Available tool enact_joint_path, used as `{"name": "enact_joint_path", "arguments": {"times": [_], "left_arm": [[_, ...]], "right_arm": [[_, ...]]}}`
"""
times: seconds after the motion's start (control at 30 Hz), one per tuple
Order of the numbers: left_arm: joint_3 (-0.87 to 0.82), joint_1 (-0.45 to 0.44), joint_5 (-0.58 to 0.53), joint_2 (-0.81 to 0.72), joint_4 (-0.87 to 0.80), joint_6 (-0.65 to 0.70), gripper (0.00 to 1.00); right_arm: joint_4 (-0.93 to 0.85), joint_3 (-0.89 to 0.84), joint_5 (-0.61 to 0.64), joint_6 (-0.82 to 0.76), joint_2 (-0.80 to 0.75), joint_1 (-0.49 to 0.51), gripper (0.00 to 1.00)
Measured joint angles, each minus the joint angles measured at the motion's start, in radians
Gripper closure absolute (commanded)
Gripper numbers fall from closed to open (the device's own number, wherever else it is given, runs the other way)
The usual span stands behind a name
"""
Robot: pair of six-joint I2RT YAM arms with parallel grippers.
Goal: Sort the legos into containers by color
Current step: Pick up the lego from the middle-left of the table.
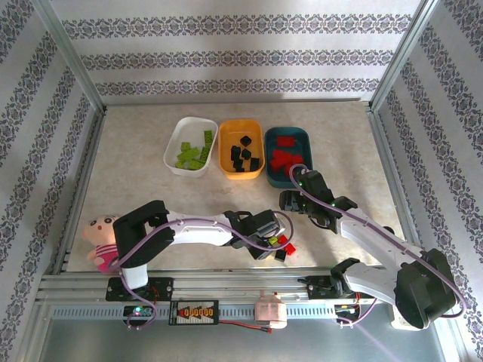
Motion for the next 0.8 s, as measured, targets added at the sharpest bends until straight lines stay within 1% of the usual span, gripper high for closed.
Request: {"name": "enact_joint_path", "arguments": {"times": [0.07, 0.2, 0.37, 0.47, 0.57, 0.67, 0.8], "left_arm": [[0.0, 0.0, -0.003, -0.001, 0.0, 0.001, 0.68], [-0.007, 0.0, -0.006, -0.007, 0.008, 0.0, 0.75], [-0.055, 0.003, -0.013, -0.035, 0.061, -0.009, 0.79], [-0.105, 0.019, -0.035, -0.071, 0.09, -0.027, 0.81], [-0.174, 0.062, -0.065, -0.13, 0.092, -0.047, 0.81], [-0.242, 0.123, -0.096, -0.21, 0.091, -0.069, 0.81], [-0.318, 0.246, -0.139, -0.38, 0.085, -0.099, 0.81]], "right_arm": [[0.0, 0.0, 0.0, 0.0, 0.0, 0.0, 0.21], [0.0, 0.0, 0.0, 0.0, 0.0, 0.0, 0.21], [0.0, 0.0, 0.0, 0.0, 0.0, 0.0, 0.21], [0.0, 0.0, 0.0, 0.0, 0.0, 0.0, 0.21], [0.0, 0.0, 0.0, 0.0, 0.0, 0.0, 0.21], [0.0, 0.0, 0.0, 0.0, 0.0, -0.001, 0.21], [0.0, 0.0, 0.0, 0.0, 0.0, -0.001, 0.21]]}}
